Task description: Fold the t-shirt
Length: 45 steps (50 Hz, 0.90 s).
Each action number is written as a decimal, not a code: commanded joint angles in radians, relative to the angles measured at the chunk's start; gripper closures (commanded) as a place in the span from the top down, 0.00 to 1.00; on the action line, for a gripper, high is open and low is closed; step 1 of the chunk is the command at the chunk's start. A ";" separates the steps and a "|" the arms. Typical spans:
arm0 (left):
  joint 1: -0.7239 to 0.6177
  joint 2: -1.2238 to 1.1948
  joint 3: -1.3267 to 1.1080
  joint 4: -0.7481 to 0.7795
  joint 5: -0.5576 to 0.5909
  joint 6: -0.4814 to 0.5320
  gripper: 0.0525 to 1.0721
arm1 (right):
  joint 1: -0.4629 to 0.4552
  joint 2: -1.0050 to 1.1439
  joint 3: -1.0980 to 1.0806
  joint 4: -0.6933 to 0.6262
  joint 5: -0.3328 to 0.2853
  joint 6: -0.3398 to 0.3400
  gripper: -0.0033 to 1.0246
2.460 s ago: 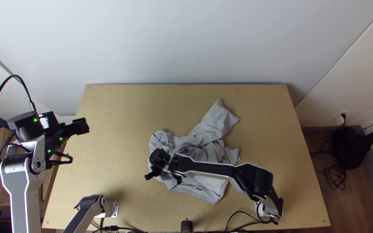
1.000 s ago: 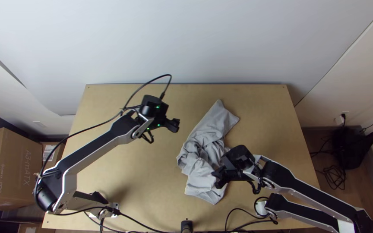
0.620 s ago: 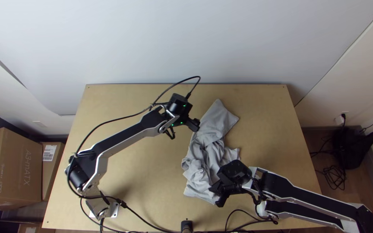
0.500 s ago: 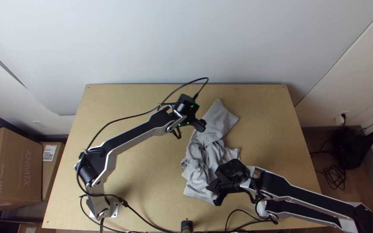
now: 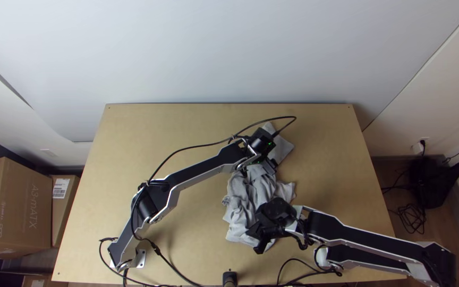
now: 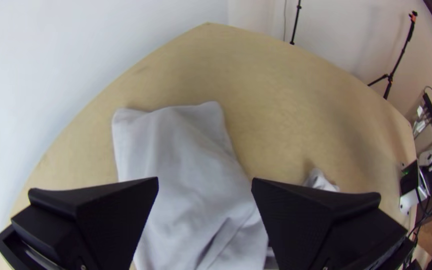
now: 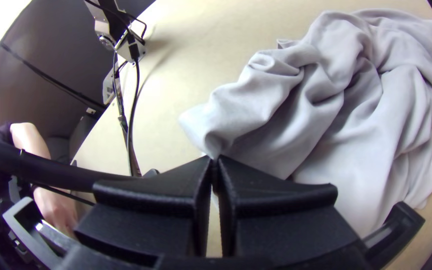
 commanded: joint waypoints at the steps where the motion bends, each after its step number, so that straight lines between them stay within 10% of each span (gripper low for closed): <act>1: -0.019 0.016 0.038 -0.015 0.014 0.040 0.88 | 0.013 0.039 -0.024 0.032 -0.004 0.023 0.03; 33: -0.031 0.206 0.168 -0.053 0.034 0.094 0.84 | 0.044 0.061 -0.008 0.090 -0.004 0.038 0.03; 42: -0.014 0.226 0.174 -0.021 0.027 0.077 0.13 | 0.039 0.052 -0.005 0.097 -0.004 0.057 0.03; 45: -0.005 0.224 0.189 -0.019 0.019 0.070 0.03 | 0.033 0.050 -0.010 0.097 -0.002 0.061 0.03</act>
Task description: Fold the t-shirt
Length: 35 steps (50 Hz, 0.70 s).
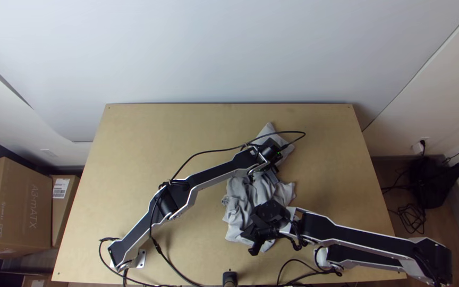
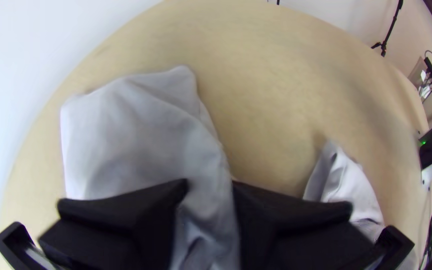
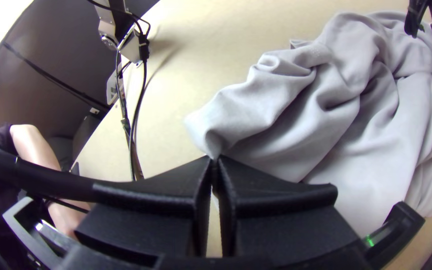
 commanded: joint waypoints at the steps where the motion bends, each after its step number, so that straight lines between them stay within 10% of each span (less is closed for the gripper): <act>1: 0.024 0.020 0.053 0.013 -0.005 -0.011 0.03 | -0.003 -0.011 -0.010 0.010 -0.002 0.031 0.03; 27: 0.334 -0.314 0.036 -0.142 -0.011 -0.264 0.03 | -0.410 -0.134 0.056 -0.064 0.015 0.004 0.03; 35: 0.428 -0.419 0.006 -0.160 -0.010 -0.293 0.02 | -0.554 -0.162 0.153 -0.085 0.016 -0.095 0.03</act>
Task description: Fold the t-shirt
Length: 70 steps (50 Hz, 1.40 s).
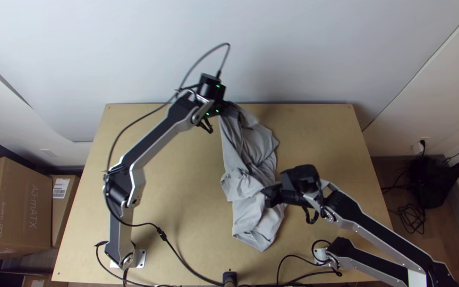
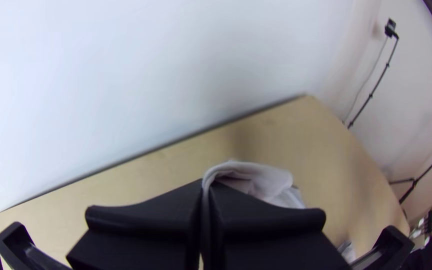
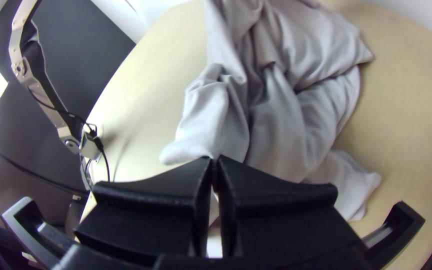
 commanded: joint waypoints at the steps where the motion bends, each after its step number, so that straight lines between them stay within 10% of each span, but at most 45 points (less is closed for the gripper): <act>1: 0.050 -0.097 -0.024 -0.023 -0.006 -0.040 0.02 | -0.093 -0.034 0.110 -0.006 0.004 -0.082 0.03; 17: 0.236 -0.308 -0.023 -0.089 -0.007 -0.053 0.02 | -0.347 0.026 0.429 0.011 0.002 -0.203 0.03; 38: 0.397 -0.636 -0.074 -0.078 -0.007 -0.060 0.02 | -0.381 0.000 0.670 0.193 0.017 -0.192 0.03; 56: 0.294 -1.007 -0.982 0.080 0.010 -0.034 0.02 | -0.198 -0.295 0.213 -0.075 0.016 -0.169 0.03; 70: 0.009 -1.098 -1.405 -0.008 0.103 -0.079 0.02 | -0.251 -0.356 0.040 -0.115 0.013 -0.175 0.03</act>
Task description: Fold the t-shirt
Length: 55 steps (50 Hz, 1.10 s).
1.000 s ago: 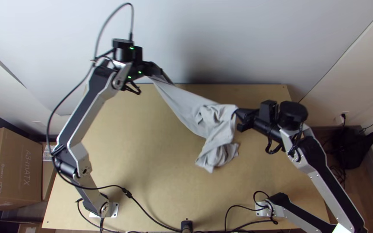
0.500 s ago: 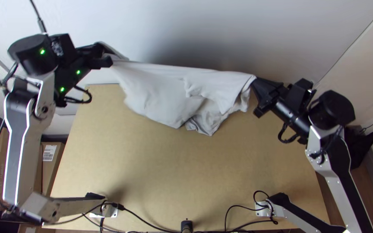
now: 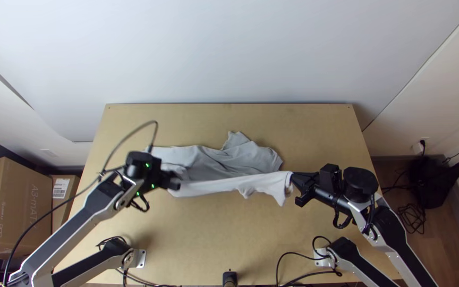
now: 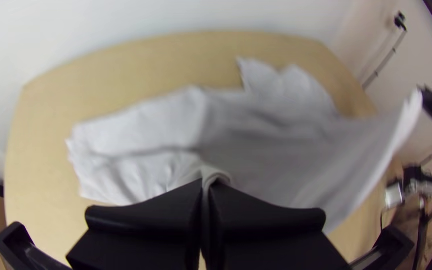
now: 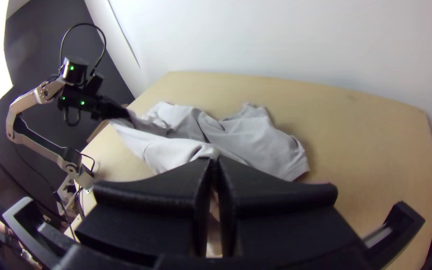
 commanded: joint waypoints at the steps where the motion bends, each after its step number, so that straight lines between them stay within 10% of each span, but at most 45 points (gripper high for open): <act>1: -0.104 -0.043 -0.089 -0.068 0.058 -0.018 0.02 | -0.046 -0.017 -0.035 0.019 0.013 0.010 0.03; 16: -0.262 -0.040 -0.166 -0.292 0.308 0.042 0.05 | -0.151 0.031 -0.081 0.051 0.006 -0.028 0.03; 18: -0.275 -0.039 -0.160 -0.314 0.306 0.070 0.18 | -0.155 0.034 -0.082 0.052 0.006 -0.030 0.03; 23: -0.273 -0.078 -0.130 -0.355 0.299 0.097 0.87 | -0.166 0.040 -0.089 0.054 0.004 -0.037 0.03; 25: -0.265 -0.069 -0.104 -0.384 0.285 0.105 0.95 | -0.166 0.043 -0.093 0.055 0.004 -0.037 0.03; 45: 0.037 0.141 0.133 -0.309 0.279 0.053 0.93 | -0.175 0.059 -0.148 0.100 0.004 -0.030 0.03; 55: 0.052 0.300 0.232 -0.376 0.251 -0.127 0.46 | -0.175 0.054 -0.159 0.103 0.006 -0.021 0.03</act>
